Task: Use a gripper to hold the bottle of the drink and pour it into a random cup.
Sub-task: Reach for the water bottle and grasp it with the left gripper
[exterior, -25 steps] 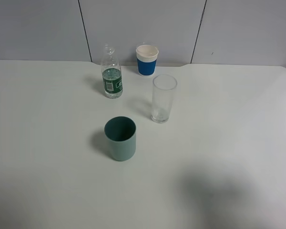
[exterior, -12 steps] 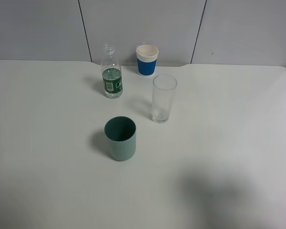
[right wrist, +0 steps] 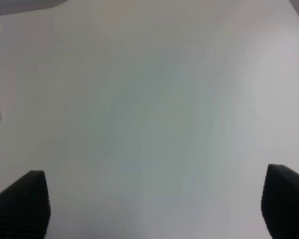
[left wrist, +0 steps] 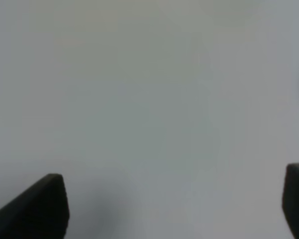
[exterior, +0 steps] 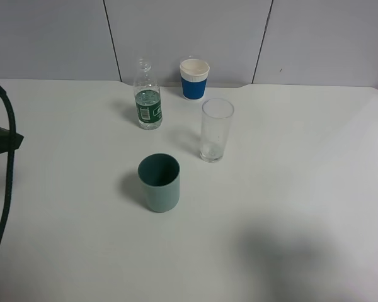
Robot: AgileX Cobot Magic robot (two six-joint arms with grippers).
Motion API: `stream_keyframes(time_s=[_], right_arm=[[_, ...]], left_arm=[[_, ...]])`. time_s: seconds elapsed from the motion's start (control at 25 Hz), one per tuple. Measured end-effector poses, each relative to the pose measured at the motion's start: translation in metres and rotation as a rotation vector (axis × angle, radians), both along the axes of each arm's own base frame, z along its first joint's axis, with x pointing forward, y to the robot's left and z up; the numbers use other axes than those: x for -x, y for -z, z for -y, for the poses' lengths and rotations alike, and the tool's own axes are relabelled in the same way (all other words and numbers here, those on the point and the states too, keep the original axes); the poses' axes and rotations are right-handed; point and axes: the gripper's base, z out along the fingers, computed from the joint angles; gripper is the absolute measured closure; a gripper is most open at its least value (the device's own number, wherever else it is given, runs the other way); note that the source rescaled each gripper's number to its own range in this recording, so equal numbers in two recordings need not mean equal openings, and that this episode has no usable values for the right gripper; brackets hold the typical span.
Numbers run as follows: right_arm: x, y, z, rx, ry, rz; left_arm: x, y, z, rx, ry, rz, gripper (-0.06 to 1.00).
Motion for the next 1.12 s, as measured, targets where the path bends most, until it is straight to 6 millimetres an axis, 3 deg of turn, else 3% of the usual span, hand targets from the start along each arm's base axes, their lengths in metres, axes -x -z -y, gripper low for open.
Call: stream_keyframes(time_s=[0.6, 0.84, 1.12], right_arm=[[0.0, 0.0, 0.0, 0.0, 0.0, 0.0], [0.0, 0.0, 0.0, 0.0, 0.0, 0.0], [0.0, 0.0, 0.0, 0.0, 0.0, 0.0]], left_arm=[[-0.042, 0.031, 0.032, -0.053, 0.122, 0.039, 0.27], [-0.053, 0.045, 0.043, -0.043, 0.13, 0.03, 0.44], [-0.066, 0.056, 0.051, 0.006, 0.129, 0.065, 0.47]])
